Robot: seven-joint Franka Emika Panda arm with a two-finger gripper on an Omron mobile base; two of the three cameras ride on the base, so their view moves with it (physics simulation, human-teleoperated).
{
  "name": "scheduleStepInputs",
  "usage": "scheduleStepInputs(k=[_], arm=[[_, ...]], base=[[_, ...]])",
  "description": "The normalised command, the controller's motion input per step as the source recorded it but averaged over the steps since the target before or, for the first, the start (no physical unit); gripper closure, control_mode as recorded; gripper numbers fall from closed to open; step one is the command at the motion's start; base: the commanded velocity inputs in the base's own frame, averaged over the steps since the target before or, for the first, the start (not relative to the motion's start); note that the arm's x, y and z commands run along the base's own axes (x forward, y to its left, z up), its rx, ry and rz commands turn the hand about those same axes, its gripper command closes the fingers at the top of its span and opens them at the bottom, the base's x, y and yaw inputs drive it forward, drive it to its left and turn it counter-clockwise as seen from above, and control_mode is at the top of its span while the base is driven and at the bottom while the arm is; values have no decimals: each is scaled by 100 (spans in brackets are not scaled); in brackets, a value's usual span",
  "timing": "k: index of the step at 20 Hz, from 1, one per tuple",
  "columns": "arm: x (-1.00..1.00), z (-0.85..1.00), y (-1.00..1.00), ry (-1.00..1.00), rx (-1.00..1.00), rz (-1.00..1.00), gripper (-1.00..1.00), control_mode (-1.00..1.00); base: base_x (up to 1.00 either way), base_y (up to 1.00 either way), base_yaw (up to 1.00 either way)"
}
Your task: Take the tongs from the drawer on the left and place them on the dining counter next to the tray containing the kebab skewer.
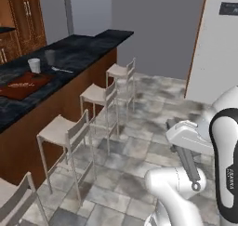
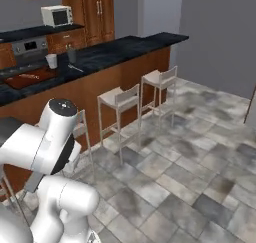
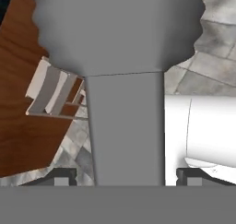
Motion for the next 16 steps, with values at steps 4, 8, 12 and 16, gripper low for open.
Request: scheduleStepInputs(k=[4, 8, 12, 16], arm=[[0, 0, 0, 0, 0, 0, 100, 100], [0, 0, 0, 0, 0, 0, 100, 100], [0, 0, 0, 0, 0, 0, 100, 100], [0, 0, 0, 0, 0, 0, 100, 100]], base=[[100, -14, 62], [100, -8, 63], [100, -10, 65], [100, -3, 64]])
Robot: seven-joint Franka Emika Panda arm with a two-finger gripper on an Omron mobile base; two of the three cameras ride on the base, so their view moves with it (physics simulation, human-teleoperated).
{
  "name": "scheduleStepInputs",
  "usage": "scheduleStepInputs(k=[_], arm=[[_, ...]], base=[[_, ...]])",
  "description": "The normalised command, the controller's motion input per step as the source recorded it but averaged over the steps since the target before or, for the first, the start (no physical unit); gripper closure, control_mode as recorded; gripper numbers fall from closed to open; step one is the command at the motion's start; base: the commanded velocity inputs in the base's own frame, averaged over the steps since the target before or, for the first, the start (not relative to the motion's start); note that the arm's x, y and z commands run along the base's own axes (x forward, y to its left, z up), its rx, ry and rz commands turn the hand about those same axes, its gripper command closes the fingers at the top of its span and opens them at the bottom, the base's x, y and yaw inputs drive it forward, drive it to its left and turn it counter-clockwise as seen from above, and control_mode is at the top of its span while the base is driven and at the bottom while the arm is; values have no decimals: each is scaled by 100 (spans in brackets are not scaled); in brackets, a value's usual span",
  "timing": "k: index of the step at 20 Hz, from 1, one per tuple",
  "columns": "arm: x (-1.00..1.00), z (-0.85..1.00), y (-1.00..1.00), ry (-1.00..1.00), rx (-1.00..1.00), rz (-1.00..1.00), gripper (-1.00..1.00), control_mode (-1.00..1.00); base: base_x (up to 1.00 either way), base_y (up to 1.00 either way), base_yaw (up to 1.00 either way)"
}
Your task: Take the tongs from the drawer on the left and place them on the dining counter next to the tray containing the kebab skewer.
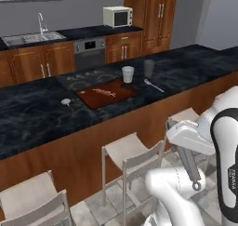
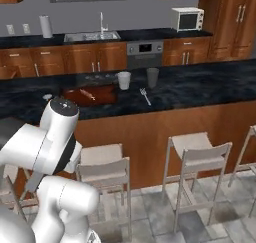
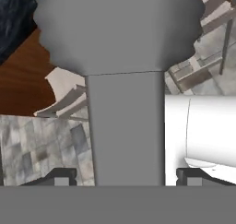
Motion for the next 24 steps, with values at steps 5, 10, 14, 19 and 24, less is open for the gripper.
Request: scheduleStepInputs(k=[5, 10, 14, 19, 24], arm=[[0, 0, 0, 0, 0, 0, 100, 100], [0, 0, 0, 0, 0, 0, 100, 100], [0, 0, 0, 0, 0, 0, 100, 100], [0, 0, 0, 0, 0, 0, 100, 100], [0, 0, 0, 0, 0, 0, 100, 100]], base=[[98, 0, 55], [100, 1, 17], [100, 11, 0], [98, 14, 4], [68, 4, 36]])
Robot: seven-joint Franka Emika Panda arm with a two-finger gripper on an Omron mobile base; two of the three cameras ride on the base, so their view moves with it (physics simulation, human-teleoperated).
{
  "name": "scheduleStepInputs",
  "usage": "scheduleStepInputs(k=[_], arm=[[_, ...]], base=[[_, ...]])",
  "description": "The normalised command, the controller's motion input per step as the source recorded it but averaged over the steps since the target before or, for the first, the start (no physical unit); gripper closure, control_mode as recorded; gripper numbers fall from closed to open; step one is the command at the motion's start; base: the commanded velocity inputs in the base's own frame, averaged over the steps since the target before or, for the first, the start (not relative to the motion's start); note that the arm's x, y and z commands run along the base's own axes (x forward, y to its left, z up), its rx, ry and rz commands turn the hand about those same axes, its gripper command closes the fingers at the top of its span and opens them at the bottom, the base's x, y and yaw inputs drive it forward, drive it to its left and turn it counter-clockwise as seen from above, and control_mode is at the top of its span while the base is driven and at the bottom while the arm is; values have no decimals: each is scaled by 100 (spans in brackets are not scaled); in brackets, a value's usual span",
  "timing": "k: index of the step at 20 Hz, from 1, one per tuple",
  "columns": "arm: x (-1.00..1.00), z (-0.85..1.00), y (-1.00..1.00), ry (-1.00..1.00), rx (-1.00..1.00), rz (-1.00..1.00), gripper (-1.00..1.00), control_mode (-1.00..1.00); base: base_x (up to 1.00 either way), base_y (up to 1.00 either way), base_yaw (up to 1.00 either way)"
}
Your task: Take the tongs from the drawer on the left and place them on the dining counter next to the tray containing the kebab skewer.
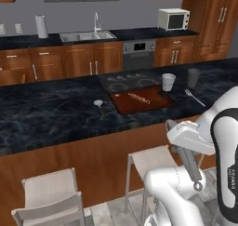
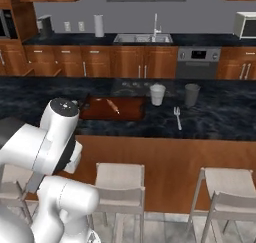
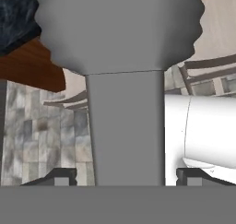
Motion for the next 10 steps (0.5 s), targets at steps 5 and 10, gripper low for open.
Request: scheduleStepInputs(k=[5, 10], arm=[[20, 0, 0, 0, 0, 1, 100, -100], [100, 11, 27, -11, 0, 1, 100, -100]], base=[[61, 0, 18], [0, 0, 0]])
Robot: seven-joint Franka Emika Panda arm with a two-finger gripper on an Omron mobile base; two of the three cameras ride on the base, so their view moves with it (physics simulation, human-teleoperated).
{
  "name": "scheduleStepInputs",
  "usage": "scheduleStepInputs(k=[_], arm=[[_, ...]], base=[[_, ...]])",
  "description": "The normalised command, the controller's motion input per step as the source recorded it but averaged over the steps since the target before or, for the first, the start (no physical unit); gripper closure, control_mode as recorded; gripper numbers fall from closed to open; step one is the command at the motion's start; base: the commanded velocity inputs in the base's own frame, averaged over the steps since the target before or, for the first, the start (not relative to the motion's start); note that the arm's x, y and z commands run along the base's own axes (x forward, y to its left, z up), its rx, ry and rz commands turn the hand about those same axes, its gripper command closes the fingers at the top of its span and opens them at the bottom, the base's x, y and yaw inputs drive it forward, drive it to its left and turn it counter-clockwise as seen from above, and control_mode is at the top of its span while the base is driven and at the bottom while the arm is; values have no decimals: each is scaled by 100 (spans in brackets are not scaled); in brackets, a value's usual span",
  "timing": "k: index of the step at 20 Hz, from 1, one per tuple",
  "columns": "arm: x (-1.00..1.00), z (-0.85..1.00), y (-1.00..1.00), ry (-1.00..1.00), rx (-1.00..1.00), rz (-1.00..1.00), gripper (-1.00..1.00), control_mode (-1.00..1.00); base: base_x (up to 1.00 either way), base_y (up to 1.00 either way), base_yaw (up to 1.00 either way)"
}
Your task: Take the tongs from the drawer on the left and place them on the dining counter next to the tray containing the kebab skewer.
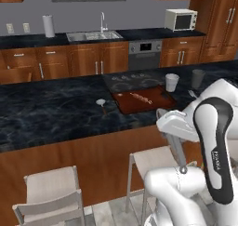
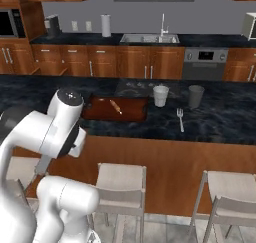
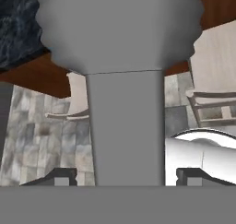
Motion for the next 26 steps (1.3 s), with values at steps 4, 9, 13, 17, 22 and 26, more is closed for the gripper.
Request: scheduleStepInputs(k=[4, 9, 13, 17, 22, 26], arm=[[100, 15, 67, -13, 0, -2, 100, -100], [100, 0, 77, -11, -1, -10, 100, -100], [100, 7, 97, -15, -13, -24, 100, -100], [93, 26, 92, -7, -25, -37, 100, -100], [71, 14, 76, 15, -30, -31, 100, -100], [29, 1, 7, 16, -3, -2, 100, -100]], base=[[0, 0, 0], [0, 0, 0], [0, 0, 0], [0, 0, 0], [0, 0, 0], [0, 0, 0]])
